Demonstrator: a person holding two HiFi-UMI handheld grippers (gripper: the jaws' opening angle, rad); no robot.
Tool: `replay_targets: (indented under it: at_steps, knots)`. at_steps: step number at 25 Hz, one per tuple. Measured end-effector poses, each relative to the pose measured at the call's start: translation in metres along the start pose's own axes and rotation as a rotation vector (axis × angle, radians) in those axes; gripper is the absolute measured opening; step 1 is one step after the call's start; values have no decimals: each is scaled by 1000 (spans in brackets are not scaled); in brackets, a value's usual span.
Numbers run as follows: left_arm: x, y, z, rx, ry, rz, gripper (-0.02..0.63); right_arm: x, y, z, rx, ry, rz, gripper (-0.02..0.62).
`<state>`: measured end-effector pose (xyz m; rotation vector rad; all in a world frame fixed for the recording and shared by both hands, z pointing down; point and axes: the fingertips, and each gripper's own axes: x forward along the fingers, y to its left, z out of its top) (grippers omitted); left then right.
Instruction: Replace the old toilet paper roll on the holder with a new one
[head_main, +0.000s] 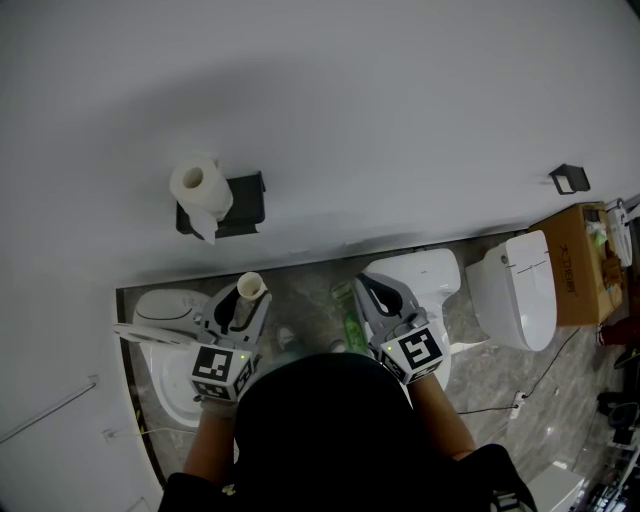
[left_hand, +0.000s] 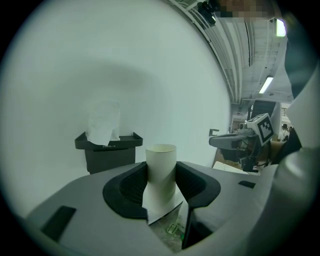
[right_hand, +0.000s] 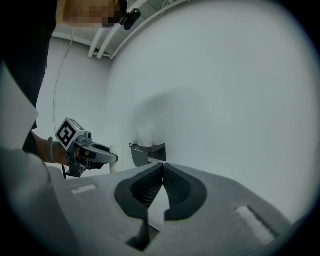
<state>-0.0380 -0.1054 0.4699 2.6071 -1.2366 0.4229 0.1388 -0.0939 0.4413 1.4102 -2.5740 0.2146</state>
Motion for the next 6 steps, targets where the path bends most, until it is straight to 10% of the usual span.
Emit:
replay_targets:
  at_steps: [6]
  knots:
    - [-2, 3, 0, -2, -4, 7, 187, 3, 3, 3, 12, -55, 7, -2]
